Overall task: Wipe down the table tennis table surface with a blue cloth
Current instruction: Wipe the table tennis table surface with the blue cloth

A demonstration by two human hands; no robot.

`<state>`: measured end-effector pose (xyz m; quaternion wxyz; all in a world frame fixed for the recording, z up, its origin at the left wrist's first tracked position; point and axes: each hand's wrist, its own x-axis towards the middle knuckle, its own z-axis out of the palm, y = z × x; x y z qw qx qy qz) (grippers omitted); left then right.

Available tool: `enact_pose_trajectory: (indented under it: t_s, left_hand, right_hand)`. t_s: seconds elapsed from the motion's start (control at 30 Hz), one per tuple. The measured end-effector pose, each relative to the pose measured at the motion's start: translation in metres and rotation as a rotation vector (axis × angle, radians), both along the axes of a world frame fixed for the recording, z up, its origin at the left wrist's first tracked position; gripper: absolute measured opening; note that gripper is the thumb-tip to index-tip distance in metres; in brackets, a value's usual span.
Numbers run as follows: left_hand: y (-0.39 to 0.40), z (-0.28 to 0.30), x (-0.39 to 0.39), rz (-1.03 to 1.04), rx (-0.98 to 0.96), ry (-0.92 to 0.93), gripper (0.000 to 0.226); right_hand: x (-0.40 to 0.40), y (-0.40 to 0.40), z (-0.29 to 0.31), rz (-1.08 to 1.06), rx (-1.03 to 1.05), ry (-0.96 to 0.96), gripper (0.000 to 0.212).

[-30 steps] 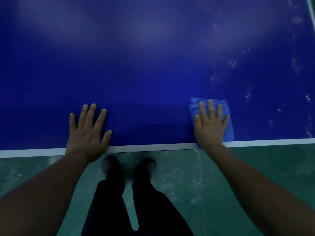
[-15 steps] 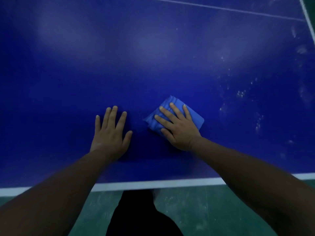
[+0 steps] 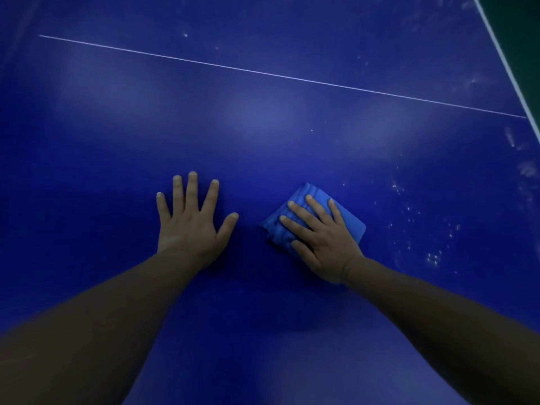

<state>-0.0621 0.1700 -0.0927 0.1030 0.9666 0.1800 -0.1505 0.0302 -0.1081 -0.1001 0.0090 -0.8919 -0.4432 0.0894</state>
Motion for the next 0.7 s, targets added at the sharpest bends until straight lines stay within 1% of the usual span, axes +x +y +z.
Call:
enact_pose_trajectory:
  t_s: [0.1,0.2,0.23,0.3,0.33,0.37,0.4,0.43,0.5,0.53,0.57,0.6,0.63,0.67,0.7]
  left_hand:
    - [-0.003,-0.007,0.009,0.028,0.042,-0.011,0.084]
    - [-0.003,-0.011,0.006,0.036,0.059,-0.049,0.082]
    - [-0.003,-0.011,0.006,0.039,0.060,-0.053,0.081]
    - [-0.003,-0.012,0.008,0.051,0.065,-0.055,0.080]
    - [-0.003,-0.012,0.008,0.053,0.070,-0.055,0.080]
    - [-0.004,-0.012,0.009,0.053,0.074,-0.055,0.080]
    - [-0.004,-0.013,0.009,0.054,0.076,-0.055,0.080]
    - [-0.004,-0.014,0.009,0.055,0.079,-0.055,0.080]
    - [-0.004,-0.015,0.009,0.060,0.086,-0.056,0.080]
    - [-0.004,-0.015,0.010,0.065,0.088,-0.050,0.080]
    - [-0.004,-0.015,0.010,0.067,0.090,-0.041,0.080]
    - [-0.004,-0.015,0.010,0.067,0.091,-0.035,0.081]
    - [-0.005,-0.015,0.010,0.069,0.092,-0.036,0.081]
    - [-0.005,-0.015,0.010,0.072,0.094,-0.040,0.081]
    - [-0.005,-0.015,0.010,0.075,0.095,-0.044,0.081]
  right_hand:
    - [0.043,0.003,-0.004,-0.066,0.002,-0.019,0.056]
    - [0.097,0.010,-0.004,-0.240,-0.011,-0.043,0.059]
    - [0.116,0.012,-0.004,-0.333,-0.018,-0.038,0.060]
    - [0.141,0.022,-0.002,-0.591,-0.001,0.000,0.058]
    - [0.145,0.031,-0.002,-0.720,0.030,0.017,0.056]
    - [0.139,0.043,-0.002,-0.804,0.056,0.015,0.055]
    - [0.124,0.055,-0.004,-0.795,0.065,-0.021,0.055]
    - [0.099,0.066,-0.005,-0.679,0.094,-0.068,0.056]
    - [0.045,0.071,-0.009,-0.254,0.097,-0.062,0.056]
    - [0.036,0.064,-0.011,-0.088,0.055,-0.028,0.054]
    - [0.049,0.053,-0.010,0.004,0.023,-0.003,0.054]
    - [0.073,0.040,-0.012,-0.016,0.001,-0.034,0.054]
    - [0.101,0.026,-0.012,-0.135,-0.011,-0.103,0.055]
    - [0.131,0.013,-0.010,-0.327,-0.034,-0.131,0.056]
    - [0.157,0.001,-0.006,-0.558,-0.046,-0.109,0.055]
